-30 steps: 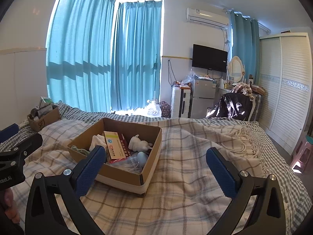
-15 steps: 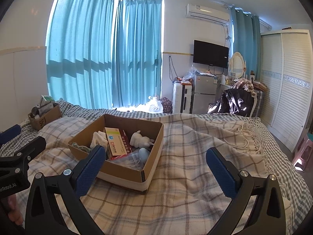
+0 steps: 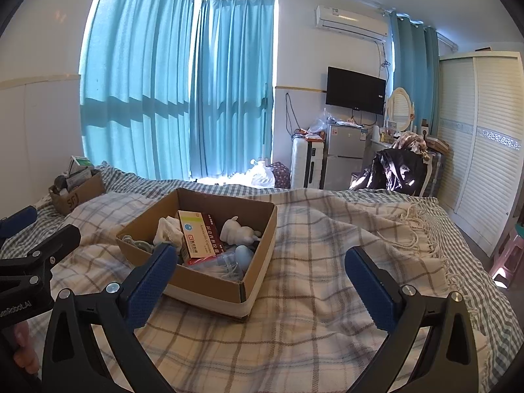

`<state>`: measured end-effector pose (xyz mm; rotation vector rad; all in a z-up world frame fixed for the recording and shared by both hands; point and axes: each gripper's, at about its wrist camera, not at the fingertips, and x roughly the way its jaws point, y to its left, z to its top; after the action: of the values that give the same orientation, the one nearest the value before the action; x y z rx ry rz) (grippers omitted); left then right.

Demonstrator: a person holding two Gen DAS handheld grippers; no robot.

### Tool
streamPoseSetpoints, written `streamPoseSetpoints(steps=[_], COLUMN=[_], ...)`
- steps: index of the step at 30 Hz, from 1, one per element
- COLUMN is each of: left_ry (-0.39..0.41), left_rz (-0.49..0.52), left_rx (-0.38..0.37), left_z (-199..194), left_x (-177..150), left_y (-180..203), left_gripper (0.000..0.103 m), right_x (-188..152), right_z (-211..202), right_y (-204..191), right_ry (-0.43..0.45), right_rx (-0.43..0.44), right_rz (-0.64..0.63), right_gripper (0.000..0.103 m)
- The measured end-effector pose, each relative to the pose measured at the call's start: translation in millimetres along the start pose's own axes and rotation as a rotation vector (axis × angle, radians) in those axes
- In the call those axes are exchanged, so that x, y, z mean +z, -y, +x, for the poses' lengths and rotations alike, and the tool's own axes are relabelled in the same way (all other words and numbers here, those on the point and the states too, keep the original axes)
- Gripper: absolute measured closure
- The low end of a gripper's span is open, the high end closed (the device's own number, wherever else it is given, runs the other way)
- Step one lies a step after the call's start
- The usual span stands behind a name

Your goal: Organize objects

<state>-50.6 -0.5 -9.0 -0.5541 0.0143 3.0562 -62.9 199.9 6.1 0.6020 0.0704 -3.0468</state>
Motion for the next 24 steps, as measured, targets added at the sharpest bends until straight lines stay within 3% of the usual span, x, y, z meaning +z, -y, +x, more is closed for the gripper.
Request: streamPoseSetpoints(steps=[24], left_ry=[-0.006], left_rz=[-0.013], left_rx=[0.013], left_z=[0.9], left_x=[-0.6], left_y=[-3.3], left_gripper=[0.000], right_x=[0.0], right_z=[-1.8], right_y=[-0.8], right_ry=[-0.004], right_rx=[-0.004], right_rz=[0.000], right_gripper=[0.000])
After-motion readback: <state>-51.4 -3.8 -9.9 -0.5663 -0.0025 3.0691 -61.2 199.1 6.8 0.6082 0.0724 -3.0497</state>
